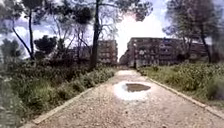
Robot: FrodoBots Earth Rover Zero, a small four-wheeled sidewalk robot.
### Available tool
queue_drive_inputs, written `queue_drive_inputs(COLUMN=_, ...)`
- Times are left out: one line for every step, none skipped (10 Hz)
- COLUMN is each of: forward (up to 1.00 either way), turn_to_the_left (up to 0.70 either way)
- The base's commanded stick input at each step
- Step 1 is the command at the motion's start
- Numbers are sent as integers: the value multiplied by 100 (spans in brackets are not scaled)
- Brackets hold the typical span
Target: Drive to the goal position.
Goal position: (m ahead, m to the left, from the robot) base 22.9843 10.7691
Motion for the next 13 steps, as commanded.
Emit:
queue_drive_inputs(forward=70, turn_to_the_left=0)
queue_drive_inputs(forward=70, turn_to_the_left=0)
queue_drive_inputs(forward=70, turn_to_the_left=0)
queue_drive_inputs(forward=70, turn_to_the_left=0)
queue_drive_inputs(forward=70, turn_to_the_left=0)
queue_drive_inputs(forward=70, turn_to_the_left=0)
queue_drive_inputs(forward=70, turn_to_the_left=0)
queue_drive_inputs(forward=70, turn_to_the_left=0)
queue_drive_inputs(forward=70, turn_to_the_left=0)
queue_drive_inputs(forward=70, turn_to_the_left=0)
queue_drive_inputs(forward=70, turn_to_the_left=-7)
queue_drive_inputs(forward=70, turn_to_the_left=-19)
queue_drive_inputs(forward=70, turn_to_the_left=-31)
